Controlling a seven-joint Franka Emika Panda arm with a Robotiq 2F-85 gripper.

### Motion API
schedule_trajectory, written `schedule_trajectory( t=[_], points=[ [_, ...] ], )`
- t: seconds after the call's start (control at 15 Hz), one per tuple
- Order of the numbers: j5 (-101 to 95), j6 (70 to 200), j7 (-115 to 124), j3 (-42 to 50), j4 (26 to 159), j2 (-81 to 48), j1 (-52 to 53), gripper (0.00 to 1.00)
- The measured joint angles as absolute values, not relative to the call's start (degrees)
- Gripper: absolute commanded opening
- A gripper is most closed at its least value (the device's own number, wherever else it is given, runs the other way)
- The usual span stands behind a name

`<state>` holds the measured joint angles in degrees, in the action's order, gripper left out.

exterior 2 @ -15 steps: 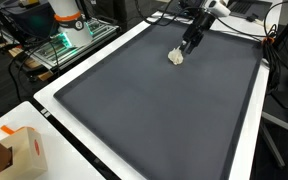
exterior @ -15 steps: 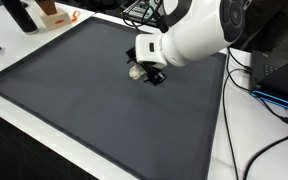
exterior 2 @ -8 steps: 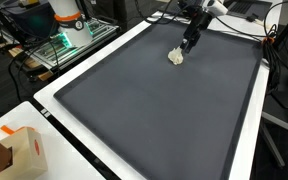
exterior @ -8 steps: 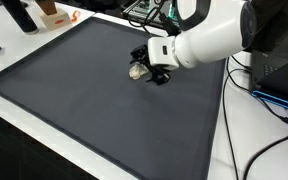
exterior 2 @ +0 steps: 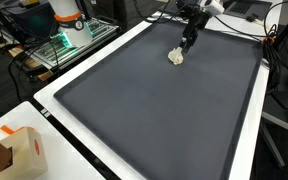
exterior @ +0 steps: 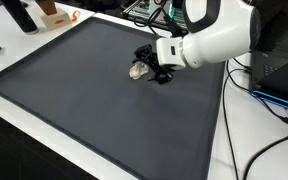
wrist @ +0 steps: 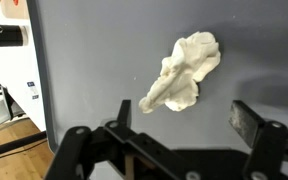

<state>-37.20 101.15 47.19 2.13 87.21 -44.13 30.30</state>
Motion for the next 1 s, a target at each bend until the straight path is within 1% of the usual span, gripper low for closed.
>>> schedule_trajectory(
  t=[1.0],
  points=[
    [-39.7,101.3,46.8,-1.4,95.2,-37.1,29.5,1.0]
  ],
)
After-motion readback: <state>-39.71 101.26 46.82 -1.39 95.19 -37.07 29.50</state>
